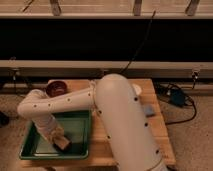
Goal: Wipe tray with eraser
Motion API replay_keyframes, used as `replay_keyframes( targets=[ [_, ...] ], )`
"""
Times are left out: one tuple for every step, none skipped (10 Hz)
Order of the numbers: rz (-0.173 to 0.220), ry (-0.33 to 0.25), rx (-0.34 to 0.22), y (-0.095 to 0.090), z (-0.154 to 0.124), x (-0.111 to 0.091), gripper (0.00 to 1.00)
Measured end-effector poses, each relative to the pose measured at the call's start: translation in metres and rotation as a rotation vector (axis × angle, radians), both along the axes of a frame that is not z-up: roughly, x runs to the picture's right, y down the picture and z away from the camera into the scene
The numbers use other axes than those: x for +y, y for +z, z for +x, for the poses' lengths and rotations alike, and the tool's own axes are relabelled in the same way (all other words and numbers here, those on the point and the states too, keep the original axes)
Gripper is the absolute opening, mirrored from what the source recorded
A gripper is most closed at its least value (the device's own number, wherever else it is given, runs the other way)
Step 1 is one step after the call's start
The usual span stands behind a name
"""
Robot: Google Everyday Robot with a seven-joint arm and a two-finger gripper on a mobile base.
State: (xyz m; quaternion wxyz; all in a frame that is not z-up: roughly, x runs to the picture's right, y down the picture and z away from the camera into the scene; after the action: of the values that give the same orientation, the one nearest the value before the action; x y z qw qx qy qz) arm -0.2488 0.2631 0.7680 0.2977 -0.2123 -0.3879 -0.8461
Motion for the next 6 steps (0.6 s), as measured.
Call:
replay_keyframes(
  targets=[
    [-0.001, 0.013, 0.019, 0.002, 0.016, -0.002, 0.0],
    [0.002, 0.037, 0.059, 0.007, 0.036, -0.007, 0.02],
    [0.007, 0.065, 0.097, 0.015, 0.051, -0.015, 0.1],
    [0.01, 0.088, 0.124, 0.022, 0.06, -0.024, 0.18],
    [0.016, 0.113, 0.149, 0.03, 0.065, -0.036, 0.29],
    [0.024, 0.131, 0.164, 0.036, 0.066, -0.049, 0.41]
  ],
)
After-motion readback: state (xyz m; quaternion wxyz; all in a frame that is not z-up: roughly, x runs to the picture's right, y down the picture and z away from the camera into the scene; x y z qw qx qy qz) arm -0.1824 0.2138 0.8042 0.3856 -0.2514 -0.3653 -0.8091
